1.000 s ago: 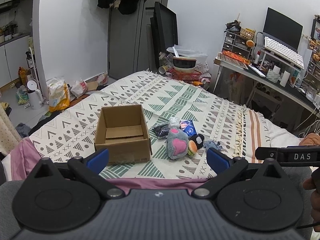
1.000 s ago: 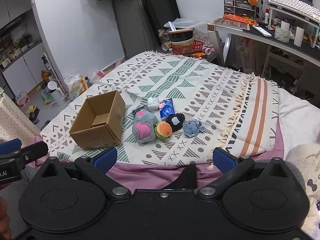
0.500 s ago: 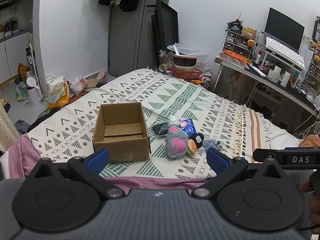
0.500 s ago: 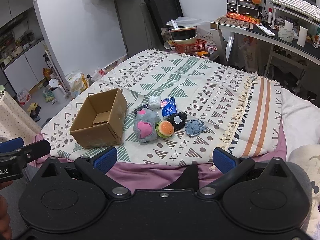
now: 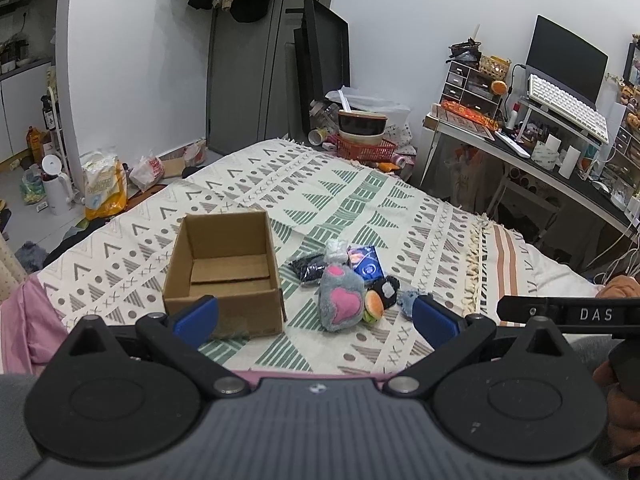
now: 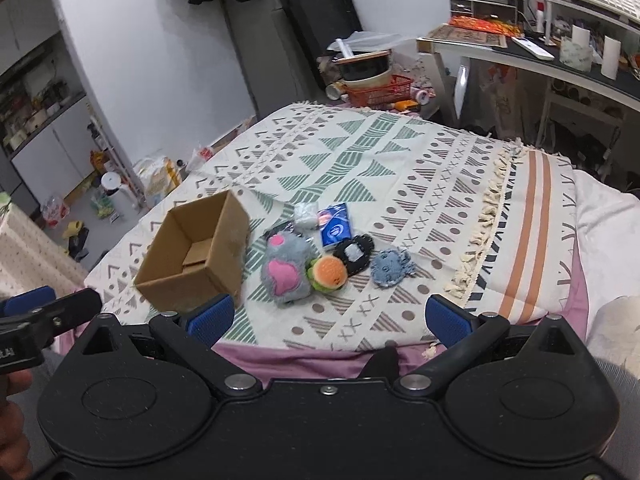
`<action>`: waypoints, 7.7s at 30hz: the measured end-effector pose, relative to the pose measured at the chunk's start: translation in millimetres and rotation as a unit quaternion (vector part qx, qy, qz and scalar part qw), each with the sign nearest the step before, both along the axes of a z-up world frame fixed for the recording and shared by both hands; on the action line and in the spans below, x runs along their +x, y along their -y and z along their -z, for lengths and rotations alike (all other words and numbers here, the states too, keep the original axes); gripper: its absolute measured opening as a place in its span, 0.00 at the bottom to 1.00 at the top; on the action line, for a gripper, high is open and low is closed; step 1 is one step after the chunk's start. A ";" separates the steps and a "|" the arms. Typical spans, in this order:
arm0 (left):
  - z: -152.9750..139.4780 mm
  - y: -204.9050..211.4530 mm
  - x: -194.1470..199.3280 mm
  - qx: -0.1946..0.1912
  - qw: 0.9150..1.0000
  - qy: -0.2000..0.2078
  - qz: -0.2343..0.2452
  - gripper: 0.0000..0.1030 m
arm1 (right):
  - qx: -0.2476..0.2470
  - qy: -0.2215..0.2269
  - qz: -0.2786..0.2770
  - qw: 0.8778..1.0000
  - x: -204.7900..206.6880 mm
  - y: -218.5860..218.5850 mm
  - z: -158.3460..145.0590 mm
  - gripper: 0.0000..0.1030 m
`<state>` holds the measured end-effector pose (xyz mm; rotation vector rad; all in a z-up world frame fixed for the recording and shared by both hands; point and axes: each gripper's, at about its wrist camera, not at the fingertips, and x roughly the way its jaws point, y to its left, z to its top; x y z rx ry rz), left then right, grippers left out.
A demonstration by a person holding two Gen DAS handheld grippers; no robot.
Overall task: Organize soft objects
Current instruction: 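Grasp the burger plush with the left gripper while the right gripper grasps the blue denim plush, then carry the burger plush in the left gripper while the right gripper carries the denim plush over the box, then open the right gripper dropping the denim plush into the box while the left gripper releases the burger, then move both open grippers back from the box toward the grey plush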
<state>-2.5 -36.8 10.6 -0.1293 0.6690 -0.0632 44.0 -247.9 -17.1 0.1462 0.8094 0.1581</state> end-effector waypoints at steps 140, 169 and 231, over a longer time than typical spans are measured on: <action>69.8 -36.7 126.1 -0.140 0.987 -0.007 -0.080 0.07 | 0.171 0.035 0.036 0.984 128.5 -19.7 64.1 0.28; 99.0 -176.1 195.1 -0.149 0.978 -0.025 -0.147 0.08 | 0.135 -0.007 -0.045 0.990 183.7 -160.6 60.3 0.28; 53.9 -103.4 173.8 -0.128 0.983 0.079 -0.104 0.85 | 0.061 0.074 0.059 0.994 144.3 -39.5 1.4 1.00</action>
